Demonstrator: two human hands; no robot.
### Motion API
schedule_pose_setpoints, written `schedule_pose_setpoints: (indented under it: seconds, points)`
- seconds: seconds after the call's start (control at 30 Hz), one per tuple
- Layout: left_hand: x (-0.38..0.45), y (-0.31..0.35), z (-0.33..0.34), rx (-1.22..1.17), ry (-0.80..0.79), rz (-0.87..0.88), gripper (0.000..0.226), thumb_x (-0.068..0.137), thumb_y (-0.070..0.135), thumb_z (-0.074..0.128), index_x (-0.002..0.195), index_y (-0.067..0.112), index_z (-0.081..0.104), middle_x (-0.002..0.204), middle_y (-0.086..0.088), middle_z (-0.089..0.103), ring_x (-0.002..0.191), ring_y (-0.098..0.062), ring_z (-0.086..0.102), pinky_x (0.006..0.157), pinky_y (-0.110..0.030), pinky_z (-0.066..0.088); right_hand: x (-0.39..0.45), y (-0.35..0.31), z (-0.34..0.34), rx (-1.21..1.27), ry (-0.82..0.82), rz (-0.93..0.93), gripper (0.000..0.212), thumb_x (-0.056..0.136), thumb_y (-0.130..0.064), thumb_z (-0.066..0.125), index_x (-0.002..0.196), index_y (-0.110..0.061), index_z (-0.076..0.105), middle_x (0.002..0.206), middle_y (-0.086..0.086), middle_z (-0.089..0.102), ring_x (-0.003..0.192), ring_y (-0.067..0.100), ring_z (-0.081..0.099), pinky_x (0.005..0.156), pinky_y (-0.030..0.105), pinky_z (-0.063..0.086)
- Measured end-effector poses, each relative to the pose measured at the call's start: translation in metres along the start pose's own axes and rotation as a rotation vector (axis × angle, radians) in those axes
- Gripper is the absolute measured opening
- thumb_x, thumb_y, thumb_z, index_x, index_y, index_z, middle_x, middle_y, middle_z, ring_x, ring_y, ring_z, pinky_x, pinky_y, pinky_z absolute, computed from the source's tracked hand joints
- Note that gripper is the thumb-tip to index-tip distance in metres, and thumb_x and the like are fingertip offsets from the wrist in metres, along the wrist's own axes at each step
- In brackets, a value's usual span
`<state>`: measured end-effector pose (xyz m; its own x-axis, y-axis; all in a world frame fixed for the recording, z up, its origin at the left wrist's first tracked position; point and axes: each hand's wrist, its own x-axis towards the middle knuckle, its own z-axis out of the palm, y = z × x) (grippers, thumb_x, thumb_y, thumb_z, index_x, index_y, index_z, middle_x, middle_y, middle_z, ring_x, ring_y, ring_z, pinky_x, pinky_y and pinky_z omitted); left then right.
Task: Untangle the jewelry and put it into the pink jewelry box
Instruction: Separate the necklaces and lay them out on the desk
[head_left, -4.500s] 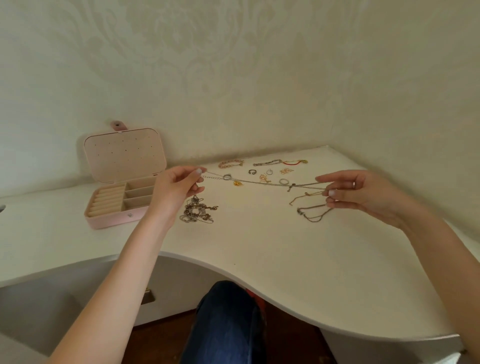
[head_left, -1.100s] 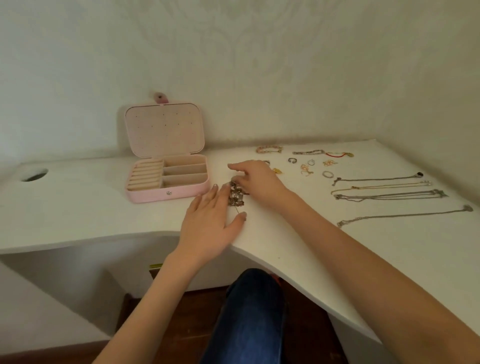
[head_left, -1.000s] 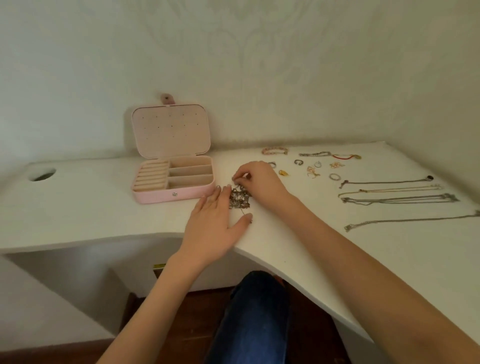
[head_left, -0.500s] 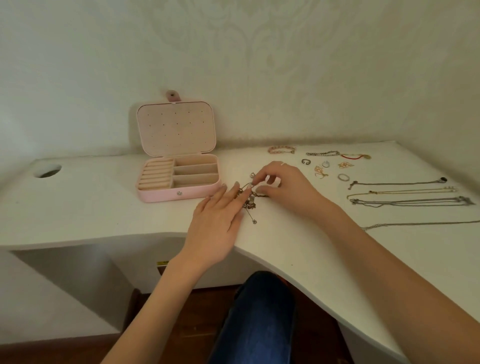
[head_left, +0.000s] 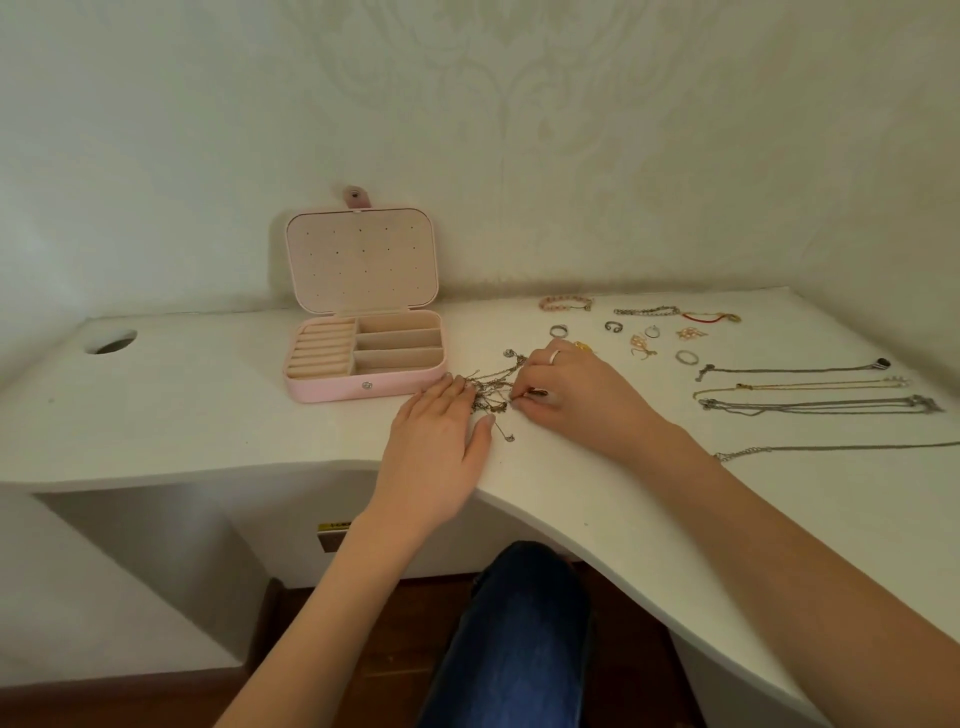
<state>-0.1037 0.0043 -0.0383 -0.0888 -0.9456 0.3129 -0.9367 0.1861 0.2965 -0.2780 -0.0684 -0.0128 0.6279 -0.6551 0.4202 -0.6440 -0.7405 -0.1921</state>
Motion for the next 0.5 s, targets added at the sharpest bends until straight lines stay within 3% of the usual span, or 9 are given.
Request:
schedule_pose_setpoints:
  seconds: [0.17, 0.33, 0.5]
  points:
    - [0.001, -0.001, 0.004, 0.011, 0.021, -0.009, 0.066, 0.09, 0.045, 0.019, 0.139, 0.006, 0.041, 0.146, -0.01, 0.04, 0.14, -0.019, 0.029, 0.115, -0.028, 0.014, -0.019, 0.002, -0.011, 0.092, -0.051, 0.117, 0.018, 0.088, -0.036, 0.063, 0.098, -0.026, 0.074, 0.101, -0.012, 0.065, 0.101, 0.012, 0.048, 0.089, 0.029, 0.042]
    - [0.0, 0.001, 0.007, 0.034, 0.056, 0.003, 0.072, 0.088, 0.047, 0.012, 0.138, 0.005, 0.043, 0.145, -0.012, 0.042, 0.139, -0.022, 0.031, 0.114, -0.027, 0.013, -0.046, 0.0, -0.027, 0.018, -0.055, 0.105, 0.019, 0.086, -0.033, 0.065, 0.101, -0.025, 0.074, 0.1, -0.009, 0.066, 0.1, 0.01, 0.05, 0.08, 0.017, 0.035]
    - [-0.001, 0.007, 0.004, 0.015, 0.057, -0.016, 0.053, 0.096, 0.034, 0.031, 0.139, 0.004, 0.039, 0.145, -0.012, 0.039, 0.138, -0.023, 0.028, 0.113, -0.032, 0.02, -0.059, -0.003, -0.031, 0.155, -0.058, 0.283, 0.012, 0.084, -0.034, 0.067, 0.091, -0.024, 0.071, 0.092, -0.014, 0.064, 0.09, 0.002, 0.05, 0.079, 0.018, 0.039]
